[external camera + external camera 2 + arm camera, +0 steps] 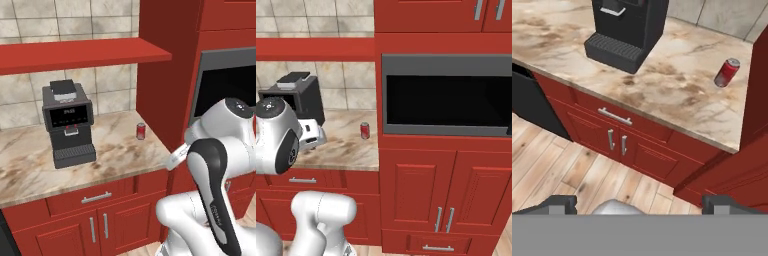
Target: Four empty soda cans are scattered around the kitchen. Gather all the cans and cluster them next to the stove for recycling.
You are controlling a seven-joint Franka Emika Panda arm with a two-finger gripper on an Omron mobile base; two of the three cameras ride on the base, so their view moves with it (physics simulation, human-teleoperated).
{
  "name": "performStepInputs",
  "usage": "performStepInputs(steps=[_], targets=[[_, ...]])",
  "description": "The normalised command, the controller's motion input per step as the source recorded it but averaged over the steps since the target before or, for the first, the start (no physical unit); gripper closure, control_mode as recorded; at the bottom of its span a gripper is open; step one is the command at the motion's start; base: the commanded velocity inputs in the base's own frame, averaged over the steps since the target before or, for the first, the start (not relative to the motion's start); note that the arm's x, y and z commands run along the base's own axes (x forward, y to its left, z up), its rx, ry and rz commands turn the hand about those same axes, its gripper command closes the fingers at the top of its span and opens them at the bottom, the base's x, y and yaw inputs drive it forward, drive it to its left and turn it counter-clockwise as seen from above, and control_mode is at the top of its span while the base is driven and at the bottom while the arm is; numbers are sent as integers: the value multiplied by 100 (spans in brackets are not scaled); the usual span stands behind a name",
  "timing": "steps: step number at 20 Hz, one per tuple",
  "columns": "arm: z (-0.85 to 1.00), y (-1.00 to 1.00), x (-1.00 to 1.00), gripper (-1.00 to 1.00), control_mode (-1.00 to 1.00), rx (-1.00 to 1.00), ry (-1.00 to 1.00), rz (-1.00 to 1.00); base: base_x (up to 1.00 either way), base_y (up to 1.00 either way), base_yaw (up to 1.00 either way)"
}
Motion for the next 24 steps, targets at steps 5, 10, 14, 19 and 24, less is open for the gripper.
performStepInputs(steps=[5,10,14,19,24], targets=[[-4,-24,84,-100,-100,1,9,0,0,0,0],[-10,-18,73,-100,-100,0,6,-4,0,0,0],[-16,-10,62,-100,-100,-2,3,-13,0,0,0],[-23,3,38,-100,-100,-4,0,-29,0,0,0],[-15,8,22,-100,-100,-2,0,-28,0,0,0]])
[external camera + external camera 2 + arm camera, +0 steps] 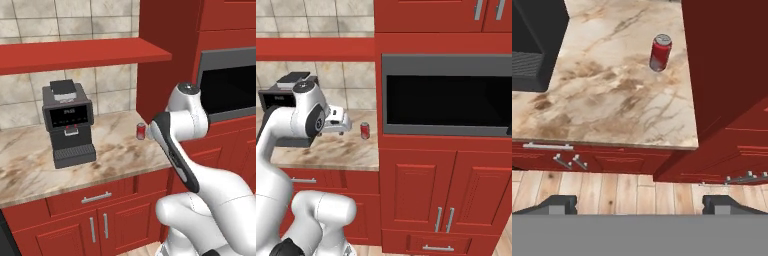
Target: Four empty soda cans are scattered around the kitchen. Gather all the cans and cluster them next to the stove for recycling.
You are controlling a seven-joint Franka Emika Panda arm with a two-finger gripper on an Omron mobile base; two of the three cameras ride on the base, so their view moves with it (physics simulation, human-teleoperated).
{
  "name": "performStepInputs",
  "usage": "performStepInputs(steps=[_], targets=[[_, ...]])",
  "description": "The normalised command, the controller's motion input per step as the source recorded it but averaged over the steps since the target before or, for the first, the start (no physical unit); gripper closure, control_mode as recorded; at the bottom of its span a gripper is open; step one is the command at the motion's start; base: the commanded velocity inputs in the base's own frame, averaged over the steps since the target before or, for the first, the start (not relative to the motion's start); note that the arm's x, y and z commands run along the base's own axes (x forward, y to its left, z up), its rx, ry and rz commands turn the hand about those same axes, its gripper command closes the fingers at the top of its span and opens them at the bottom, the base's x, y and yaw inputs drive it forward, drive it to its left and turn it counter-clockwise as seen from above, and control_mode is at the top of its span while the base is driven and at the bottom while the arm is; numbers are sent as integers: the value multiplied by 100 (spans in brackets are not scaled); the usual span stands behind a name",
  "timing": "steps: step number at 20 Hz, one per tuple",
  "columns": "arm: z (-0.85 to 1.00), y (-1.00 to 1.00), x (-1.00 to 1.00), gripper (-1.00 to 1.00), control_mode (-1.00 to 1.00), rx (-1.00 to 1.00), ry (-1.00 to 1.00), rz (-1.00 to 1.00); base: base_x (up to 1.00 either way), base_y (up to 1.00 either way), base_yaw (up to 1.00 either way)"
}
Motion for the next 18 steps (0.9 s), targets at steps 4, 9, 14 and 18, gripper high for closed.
performStepInputs(steps=[4,9,14,18], targets=[[-7,0,1,-100,-100,-3,1,0,0,0,0],[-18,0,16,-100,-100,-3,2,0,0,0,0],[-8,0,48,-100,-100,0,3,0,0,0,0],[-2,0,64,-100,-100,0,0,-1,0,0,0]])
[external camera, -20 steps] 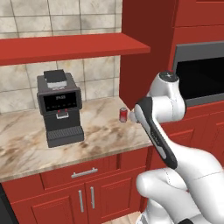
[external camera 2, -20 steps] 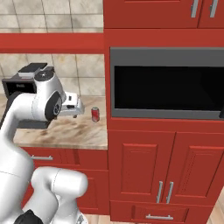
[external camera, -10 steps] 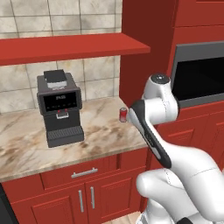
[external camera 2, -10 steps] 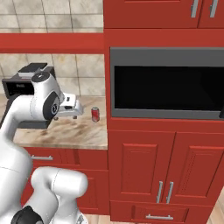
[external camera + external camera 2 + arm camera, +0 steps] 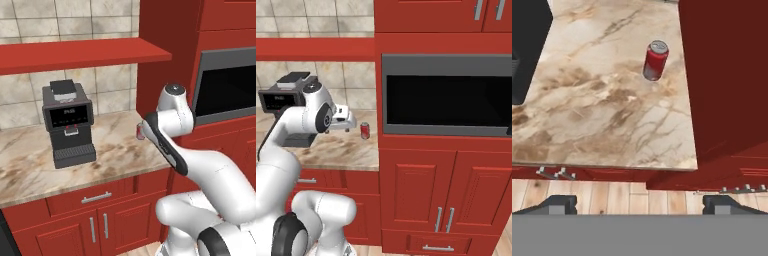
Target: Four empty soda cans are scattered around the kitchen. Gather all the cans and cluster them next to the stove for recycling.
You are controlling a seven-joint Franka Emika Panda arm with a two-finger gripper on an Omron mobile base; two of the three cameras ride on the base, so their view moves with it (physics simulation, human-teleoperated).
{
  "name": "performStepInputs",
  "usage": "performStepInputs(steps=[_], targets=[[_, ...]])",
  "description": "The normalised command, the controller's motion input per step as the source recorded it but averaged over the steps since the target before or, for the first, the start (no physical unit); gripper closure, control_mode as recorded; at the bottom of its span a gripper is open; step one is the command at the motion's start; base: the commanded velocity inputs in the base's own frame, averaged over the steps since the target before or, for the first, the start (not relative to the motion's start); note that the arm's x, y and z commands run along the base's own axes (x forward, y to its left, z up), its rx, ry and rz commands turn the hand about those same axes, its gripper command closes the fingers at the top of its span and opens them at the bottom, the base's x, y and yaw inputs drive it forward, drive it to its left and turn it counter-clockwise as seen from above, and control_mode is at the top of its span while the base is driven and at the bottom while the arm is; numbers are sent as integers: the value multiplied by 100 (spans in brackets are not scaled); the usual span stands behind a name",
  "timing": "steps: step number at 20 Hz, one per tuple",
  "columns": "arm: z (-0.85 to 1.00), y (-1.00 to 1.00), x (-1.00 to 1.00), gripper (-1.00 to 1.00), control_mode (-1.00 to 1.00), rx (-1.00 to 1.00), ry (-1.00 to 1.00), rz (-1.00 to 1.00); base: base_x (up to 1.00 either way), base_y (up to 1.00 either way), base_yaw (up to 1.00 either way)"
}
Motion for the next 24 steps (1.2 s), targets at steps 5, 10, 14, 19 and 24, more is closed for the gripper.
performStepInputs(steps=[5,10,14,19,24], targets=[[0,0,68,-100,-100,0,0,-3,0,0,0],[-5,0,57,-100,-100,0,0,-11,0,0,0],[-8,0,48,-100,-100,0,1,-13,0,0,0],[-7,-2,18,-100,-100,0,2,-4,0,0,0],[-16,0,6,-100,-100,0,2,0,0,0,0]])
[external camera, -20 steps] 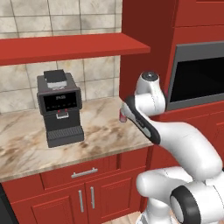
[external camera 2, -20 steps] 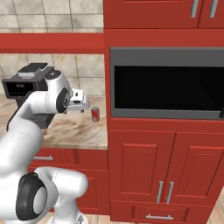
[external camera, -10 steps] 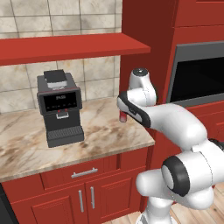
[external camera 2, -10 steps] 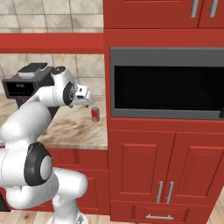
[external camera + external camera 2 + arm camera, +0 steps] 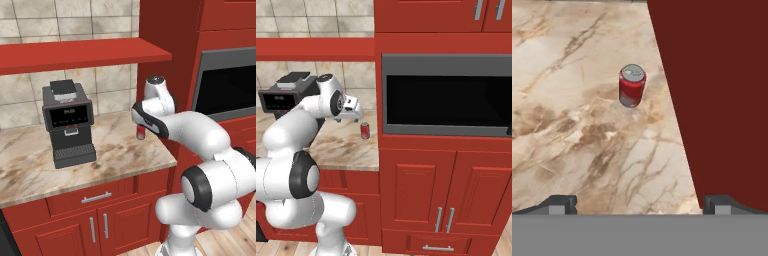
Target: Four empty soda cans are scattered around the kitchen. Gather all the cans and cluster them next to the stove for recycling.
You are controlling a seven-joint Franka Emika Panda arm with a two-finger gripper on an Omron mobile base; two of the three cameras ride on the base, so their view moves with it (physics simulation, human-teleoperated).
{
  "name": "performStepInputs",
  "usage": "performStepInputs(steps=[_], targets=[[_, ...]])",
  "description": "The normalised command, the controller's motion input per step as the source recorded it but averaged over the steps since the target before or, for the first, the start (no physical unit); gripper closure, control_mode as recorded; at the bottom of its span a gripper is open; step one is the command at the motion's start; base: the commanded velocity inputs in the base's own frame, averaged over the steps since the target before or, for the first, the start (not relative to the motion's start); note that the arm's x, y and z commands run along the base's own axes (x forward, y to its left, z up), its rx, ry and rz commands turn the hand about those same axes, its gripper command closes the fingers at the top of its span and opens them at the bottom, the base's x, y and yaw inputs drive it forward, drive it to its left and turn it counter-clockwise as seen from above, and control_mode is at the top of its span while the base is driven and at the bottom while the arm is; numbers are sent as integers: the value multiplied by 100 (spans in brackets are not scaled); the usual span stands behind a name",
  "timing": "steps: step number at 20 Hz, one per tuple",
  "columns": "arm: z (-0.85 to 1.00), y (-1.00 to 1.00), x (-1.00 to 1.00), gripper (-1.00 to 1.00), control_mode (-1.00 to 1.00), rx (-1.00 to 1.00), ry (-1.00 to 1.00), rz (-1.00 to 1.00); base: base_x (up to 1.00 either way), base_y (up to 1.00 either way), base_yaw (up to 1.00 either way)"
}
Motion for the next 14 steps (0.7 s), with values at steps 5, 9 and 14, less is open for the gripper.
performStepInputs(steps=[5,9,14], targets=[[-38,-3,5,-100,-100,0,0,0,0,0,0],[-33,-6,5,-100,-100,0,0,0,0,0,0],[-19,-9,16,-100,-100,0,-3,0,0,0,0]])
